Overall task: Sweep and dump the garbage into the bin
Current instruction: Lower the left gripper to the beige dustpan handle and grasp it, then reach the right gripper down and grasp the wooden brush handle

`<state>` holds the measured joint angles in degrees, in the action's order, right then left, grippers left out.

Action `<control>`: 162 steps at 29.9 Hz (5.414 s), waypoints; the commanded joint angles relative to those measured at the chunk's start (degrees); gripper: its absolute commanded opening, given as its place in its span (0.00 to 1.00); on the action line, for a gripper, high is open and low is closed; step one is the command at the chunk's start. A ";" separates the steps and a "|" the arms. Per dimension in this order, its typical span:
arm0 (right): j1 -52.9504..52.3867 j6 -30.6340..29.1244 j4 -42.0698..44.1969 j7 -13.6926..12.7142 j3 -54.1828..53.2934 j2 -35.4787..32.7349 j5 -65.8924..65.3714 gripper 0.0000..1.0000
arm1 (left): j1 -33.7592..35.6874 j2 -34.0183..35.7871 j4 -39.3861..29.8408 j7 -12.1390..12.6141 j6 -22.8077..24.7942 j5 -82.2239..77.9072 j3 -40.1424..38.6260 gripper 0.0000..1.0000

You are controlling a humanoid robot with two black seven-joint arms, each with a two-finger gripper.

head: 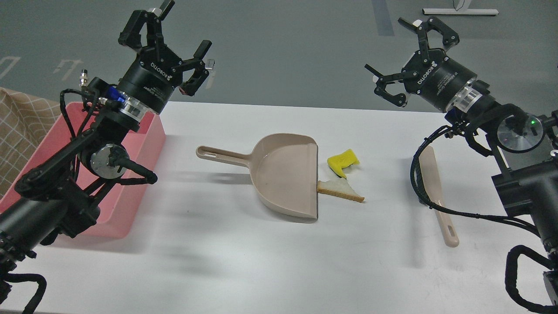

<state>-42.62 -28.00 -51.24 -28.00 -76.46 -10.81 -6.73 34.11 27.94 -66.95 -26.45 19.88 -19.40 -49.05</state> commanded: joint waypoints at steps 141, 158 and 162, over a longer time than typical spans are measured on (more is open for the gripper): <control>-9.22 0.00 -6.49 0.00 26.17 -20.12 -14.16 0.99 | -4.75 -12.92 19.67 0.52 -47.88 -43.35 27.26 0.00; -5.55 0.00 -24.94 0.00 37.96 -30.75 -52.94 0.99 | -3.70 -12.30 19.23 0.52 -47.88 -43.44 27.26 0.00; -4.31 0.00 -31.36 0.00 40.86 -35.15 -53.92 0.99 | -3.70 -12.30 19.14 0.52 -47.88 -43.44 27.26 0.00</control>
<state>-47.68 -28.02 -78.65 -27.99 -37.39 -43.28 -59.91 30.39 15.63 -47.71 -25.92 -28.01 -62.85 -21.79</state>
